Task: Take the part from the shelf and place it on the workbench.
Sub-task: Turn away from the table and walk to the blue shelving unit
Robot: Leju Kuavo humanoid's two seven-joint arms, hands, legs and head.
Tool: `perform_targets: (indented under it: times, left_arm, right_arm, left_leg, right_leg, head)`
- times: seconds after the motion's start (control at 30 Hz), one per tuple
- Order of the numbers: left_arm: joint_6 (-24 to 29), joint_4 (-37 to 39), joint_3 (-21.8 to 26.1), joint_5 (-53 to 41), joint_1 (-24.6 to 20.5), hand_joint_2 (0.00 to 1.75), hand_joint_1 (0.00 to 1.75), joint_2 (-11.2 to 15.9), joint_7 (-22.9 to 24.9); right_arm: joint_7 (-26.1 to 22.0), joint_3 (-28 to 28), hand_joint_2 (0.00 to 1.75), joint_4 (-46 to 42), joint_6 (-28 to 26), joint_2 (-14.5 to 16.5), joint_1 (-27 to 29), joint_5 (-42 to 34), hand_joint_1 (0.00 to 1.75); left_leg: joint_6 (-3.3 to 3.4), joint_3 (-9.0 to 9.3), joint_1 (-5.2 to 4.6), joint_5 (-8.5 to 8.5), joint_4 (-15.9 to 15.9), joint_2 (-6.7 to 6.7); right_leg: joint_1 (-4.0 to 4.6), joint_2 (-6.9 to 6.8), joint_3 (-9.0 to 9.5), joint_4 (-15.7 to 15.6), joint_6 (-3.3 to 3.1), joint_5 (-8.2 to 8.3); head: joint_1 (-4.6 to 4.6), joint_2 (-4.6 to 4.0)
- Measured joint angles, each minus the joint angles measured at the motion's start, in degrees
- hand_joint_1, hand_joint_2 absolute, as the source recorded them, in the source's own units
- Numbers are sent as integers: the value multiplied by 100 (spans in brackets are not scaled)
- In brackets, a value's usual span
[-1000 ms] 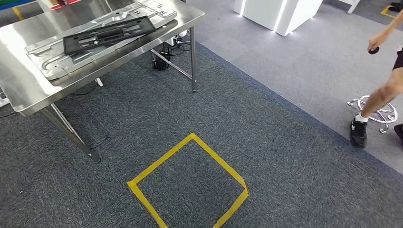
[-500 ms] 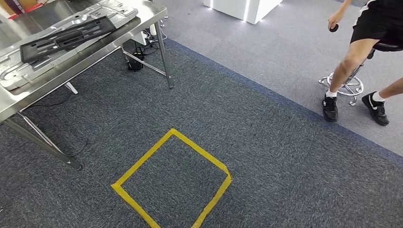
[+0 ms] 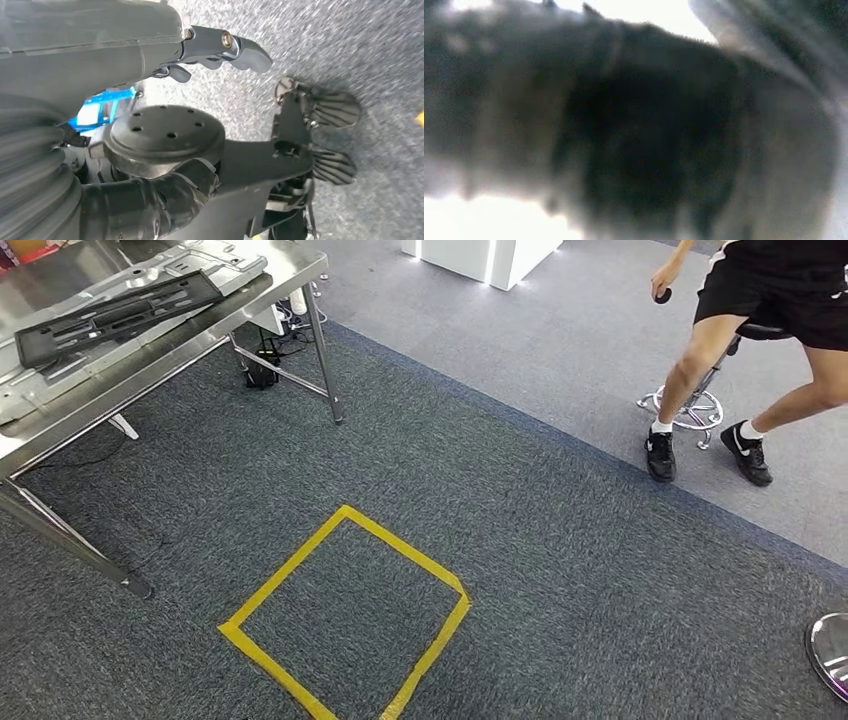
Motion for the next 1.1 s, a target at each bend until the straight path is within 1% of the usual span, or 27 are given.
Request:
perform_targets:
  times: [0.03,0.07,0.1,0.13,0.17,0.2,0.23,0.27,0.33,0.37,0.4,0.47,0.5,0.53,0.57,0.6,0.63,0.7,0.73,0.77,0.83,0.87,0.9,0.97,1.03,1.07,1.1]
  left_arm:
    - [-1,0,0,1,5,175,0,-1,0]
    - [-1,0,0,1,7,175,0,-1,0]
    - [-1,0,0,1,5,175,0,-1,0]
    - [-1,0,1,1,2,175,0,-1,0]
    - [0,0,1,1,-1,175,0,1,0]
    - [1,0,1,1,-3,175,0,2,0]
    - [1,0,2,1,-4,175,0,3,0]
    - [1,0,1,1,-4,175,0,4,0]
    - [-1,0,2,1,-3,175,0,2,0]
    - [-1,0,2,1,-2,131,0,1,0]
    - [-1,0,2,1,1,87,0,0,0]
    - [-1,0,2,-23,6,0,0,-1,-70]
    - [-5,0,1,-64,13,0,0,1,-210]
    - [-15,0,-2,-115,21,0,0,4,-405]
    - [-41,0,-5,-165,28,0,0,8,-635]
    - [-90,0,-9,-202,31,0,0,15,-860]
    - [-151,0,-11,-218,30,0,0,24,-1027]
    - [-284,0,-13,-213,29,0,0,62,-1227]
    - [-336,0,-13,-202,29,0,0,80,-1267]
    - [-378,0,-13,-184,27,0,0,93,-1285]
    - [-435,0,-11,-150,13,0,0,90,-1300]
    - [-450,0,-11,-130,4,0,0,84,-1307]
    - [-462,0,-10,-114,-3,0,0,78,-1315]
    - [-483,0,-9,-92,2,0,0,70,-1329]
    - [-495,0,-9,-85,18,0,0,68,-1334]
    - [-498,0,-9,-85,22,0,0,67,-1334]
    - [-498,0,-9,-85,21,0,0,64,-1334]
  right_arm:
    - [-1,0,0,0,-1,0,1,0,0]
    - [-1,0,0,0,-2,-1,1,0,0]
    - [-1,0,0,0,-2,-1,1,0,0]
    - [0,0,0,0,-2,-2,1,0,0]
    - [0,0,0,0,-2,0,-4,0,0]
    - [0,0,0,0,-2,1,-3,0,0]
    - [0,0,0,0,-2,1,-2,0,0]
    - [0,0,0,1,-1,2,-3,0,0]
    - [-1,-1,0,2,-2,-2,-1,0,0]
    - [-1,-2,0,2,-3,-2,-3,0,0]
    - [-1,-2,0,2,-3,-3,-3,0,0]
    - [3,-2,0,3,48,-3,4,-2,0]
    - [13,-2,0,4,131,-2,9,-5,0]
    - [28,-2,0,4,235,2,14,-8,0]
    - [46,-2,0,4,333,14,21,-11,0]
    - [68,-2,0,4,401,35,25,-13,0]
    - [84,-2,0,4,423,64,29,-13,0]
    - [105,-2,0,1,416,151,29,-12,0]
    - [108,-2,0,-1,409,189,24,-11,0]
    - [109,-2,0,-1,405,218,24,-11,0]
    - [110,-3,0,1,403,231,29,-11,0]
    - [110,-3,0,2,403,230,35,-11,0]
    - [110,-3,0,3,403,229,33,-11,0]
    - [109,-2,0,4,403,229,28,-11,0]
    - [97,-3,0,4,404,228,26,-11,0]
    - [91,-4,0,4,404,228,27,-11,0]
    - [88,-4,0,4,404,227,27,-11,0]
  left_leg:
    - [-14,-50,9,8,35,28]
    - [-32,-97,24,10,77,53]
    - [-59,-139,46,5,125,72]
    - [-95,-175,72,-10,183,84]
    - [-140,-213,91,-27,237,91]
    - [-193,-242,101,-43,283,93]
    - [-242,-257,102,-55,325,92]
    - [-291,-275,99,-52,348,91]
    - [-378,-307,114,-57,396,83]
    - [-409,-353,126,-119,466,66]
    - [-426,-428,138,-249,623,41]
    - [-427,-726,143,-689,1310,-18]
    - [-417,-900,141,-880,1715,-33]
    - [-400,-1023,136,-982,2023,-41]
    - [-368,-1036,122,-948,2106,-45]
    - [-322,-935,99,-807,1960,-58]
    - [-256,-733,65,-594,1612,-103]
    - [-94,-309,2,-279,827,-300]
    - [-48,-178,-22,-207,565,-384]
    - [-25,-121,-35,-195,433,-425]
    - [-30,-64,-31,-132,261,-351]
    - [-25,-25,-13,-81,150,-291]
    - [-18,11,8,-23,39,-229]
    - [-24,35,33,51,-78,-98]
    - [-39,-1,39,54,-55,41]
    - [-56,-20,48,42,-25,111]
    - [-84,-39,63,24,15,177]
  right_leg:
    - [-50,-18,-54,230,45,-80]
    - [-99,-34,-2,252,92,-46]
    - [-146,-53,162,62,142,73]
    - [-193,-81,429,-324,195,227]
    - [-214,-100,689,-717,236,317]
    - [-212,-101,864,-991,228,397]
    - [-199,-96,961,-1161,200,409]
    - [-166,-77,950,-1171,140,389]
    - [-150,-57,896,-1182,10,416]
    - [-144,-53,871,-1186,-53,437]
    - [-141,-53,851,-1201,-108,464]
    - [-102,-41,790,-1209,-197,512]
    - [-73,-22,750,-1205,-225,532]
    - [-41,7,713,-1199,-247,553]
    - [-10,45,685,-1192,-260,569]
    - [18,90,668,-1183,-267,582]
    - [40,139,663,-1175,-271,591]
    - [50,235,650,-1164,-265,615]
    - [38,286,634,-1164,-246,639]
    - [13,337,610,-1174,-217,673]
    - [-10,433,583,-1230,-144,749]
    - [-5,408,571,-1232,-116,743]
    - [8,335,536,-1164,-92,679]
    - [-1,114,303,-650,-38,350]
    - [-55,8,-7,57,34,24]
    - [-86,-14,-49,208,73,-5]
    - [-119,-41,26,143,114,70]
  head:
    - [-1,0]
    - [-1,0]
    - [0,0]
    - [1,0]
    - [4,0]
    - [3,0]
    - [3,0]
    - [0,0]
    - [-1,0]
    - [-3,0]
    - [-2,0]
    - [-4,0]
    - [-5,0]
    - [-5,0]
    - [-4,0]
    - [-5,0]
    - [-5,0]
    - [8,0]
    - [16,0]
    - [21,0]
    - [21,0]
    - [24,0]
    - [29,0]
    - [37,0]
    - [36,0]
    - [36,0]
    - [36,0]
